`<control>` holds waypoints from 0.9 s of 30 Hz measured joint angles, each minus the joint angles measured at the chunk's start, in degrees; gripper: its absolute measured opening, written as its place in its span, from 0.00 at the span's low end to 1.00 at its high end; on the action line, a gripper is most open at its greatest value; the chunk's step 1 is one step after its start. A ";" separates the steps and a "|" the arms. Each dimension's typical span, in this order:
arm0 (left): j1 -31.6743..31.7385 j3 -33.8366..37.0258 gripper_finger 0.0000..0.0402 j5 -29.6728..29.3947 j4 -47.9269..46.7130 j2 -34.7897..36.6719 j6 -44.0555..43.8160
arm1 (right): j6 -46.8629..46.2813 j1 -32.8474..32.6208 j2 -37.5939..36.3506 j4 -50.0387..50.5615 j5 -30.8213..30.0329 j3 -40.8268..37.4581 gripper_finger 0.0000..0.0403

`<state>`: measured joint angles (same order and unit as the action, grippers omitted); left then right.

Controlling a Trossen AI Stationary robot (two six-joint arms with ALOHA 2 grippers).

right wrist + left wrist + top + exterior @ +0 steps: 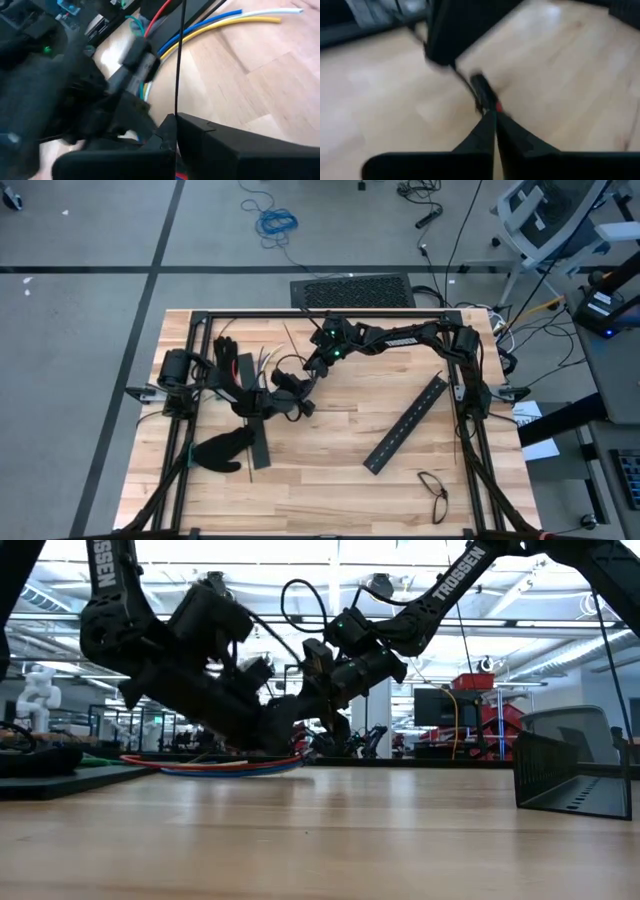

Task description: Ziptie cables

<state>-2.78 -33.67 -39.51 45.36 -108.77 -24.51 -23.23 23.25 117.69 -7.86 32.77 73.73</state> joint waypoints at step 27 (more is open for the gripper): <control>2.77 -1.49 0.40 2.18 1.24 -0.42 -4.94 | -0.27 0.08 0.00 -0.94 1.67 0.00 0.00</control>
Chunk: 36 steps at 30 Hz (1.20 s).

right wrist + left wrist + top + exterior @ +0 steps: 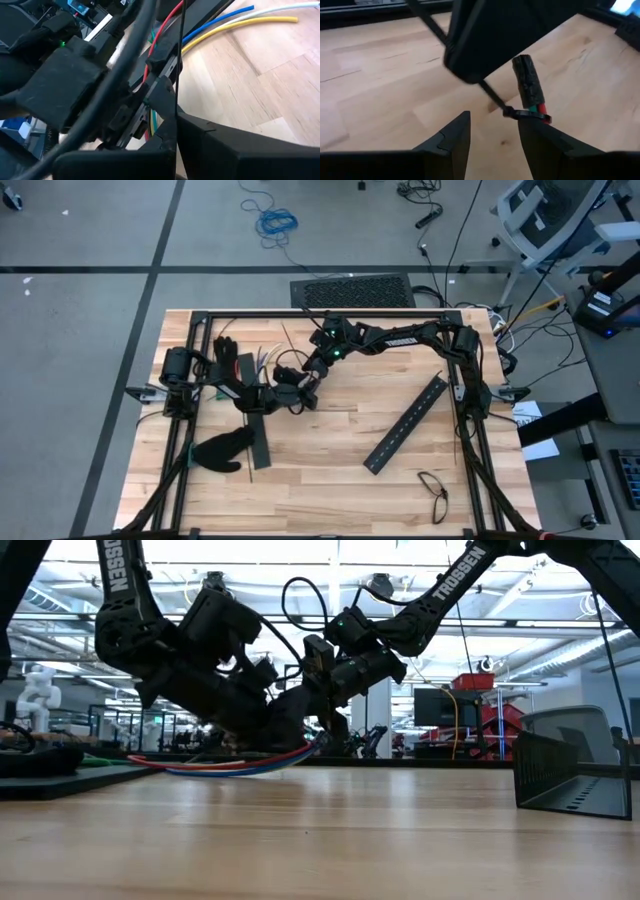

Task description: Ziptie cables

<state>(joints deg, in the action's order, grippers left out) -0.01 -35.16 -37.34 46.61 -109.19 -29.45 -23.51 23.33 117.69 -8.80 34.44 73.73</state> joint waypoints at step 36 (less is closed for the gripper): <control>1.18 -0.06 0.00 -1.67 -0.61 -0.68 -9.22 | -4.35 -0.20 0.00 -4.04 -1.17 0.00 0.00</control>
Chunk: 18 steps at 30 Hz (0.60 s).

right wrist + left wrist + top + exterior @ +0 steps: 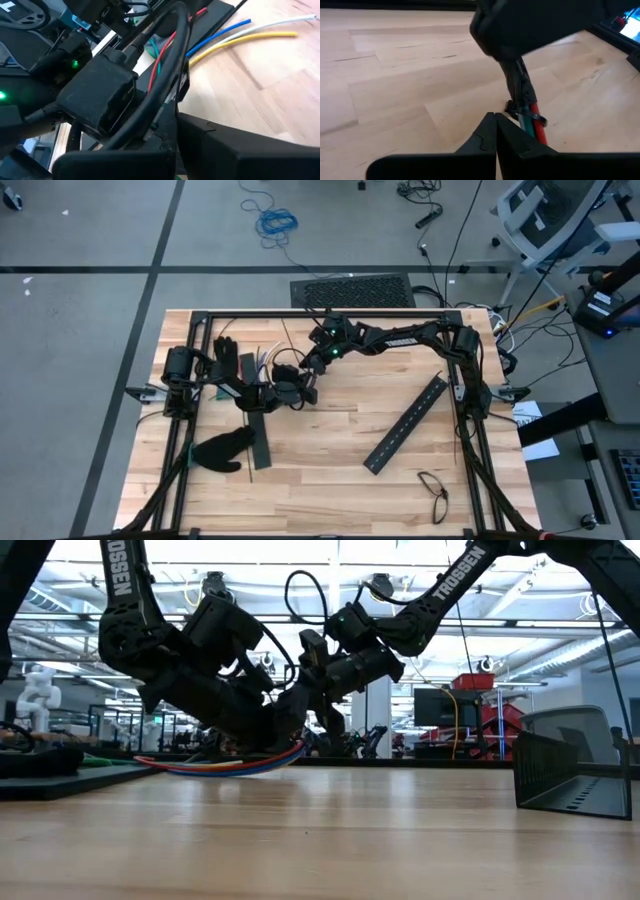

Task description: Ziptie cables

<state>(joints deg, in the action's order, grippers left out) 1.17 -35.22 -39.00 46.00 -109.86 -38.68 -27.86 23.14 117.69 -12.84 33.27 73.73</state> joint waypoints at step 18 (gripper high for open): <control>-0.55 0.02 0.22 6.21 -1.68 0.02 0.07 | 4.94 -0.45 0.39 8.96 -8.15 0.00 0.00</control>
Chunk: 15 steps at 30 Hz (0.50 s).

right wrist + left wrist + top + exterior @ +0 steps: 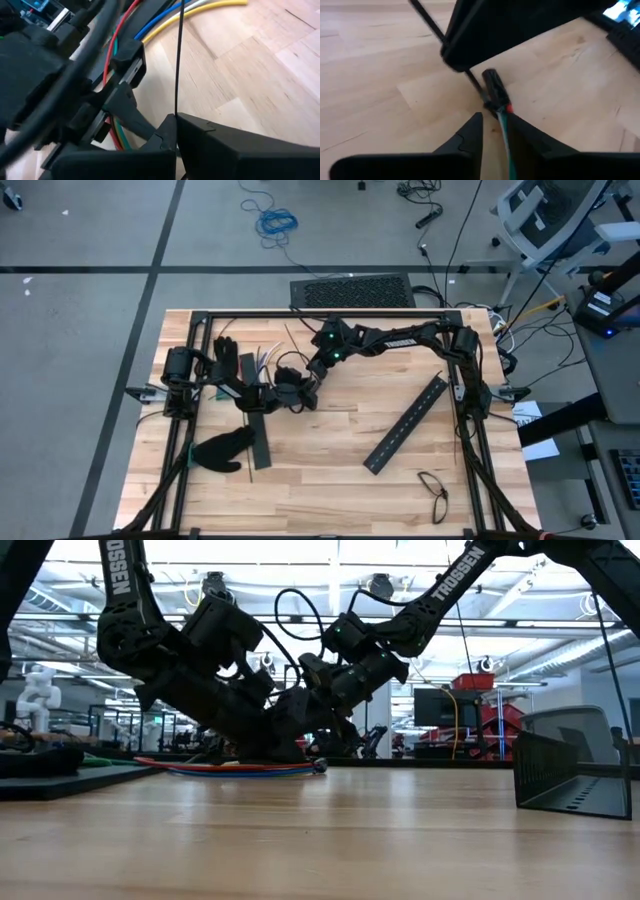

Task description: Ziptie cables

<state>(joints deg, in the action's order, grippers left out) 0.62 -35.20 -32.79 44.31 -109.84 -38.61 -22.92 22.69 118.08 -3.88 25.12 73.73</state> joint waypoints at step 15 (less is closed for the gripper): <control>0.66 -4.04 0.26 2.15 -1.19 -3.43 0.48 | -1.35 -1.06 0.00 -1.56 3.28 -0.09 0.00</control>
<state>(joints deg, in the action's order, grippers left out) 1.29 -39.24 -30.64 43.12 -113.27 -38.13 -24.27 21.63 118.08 -5.44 28.40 73.65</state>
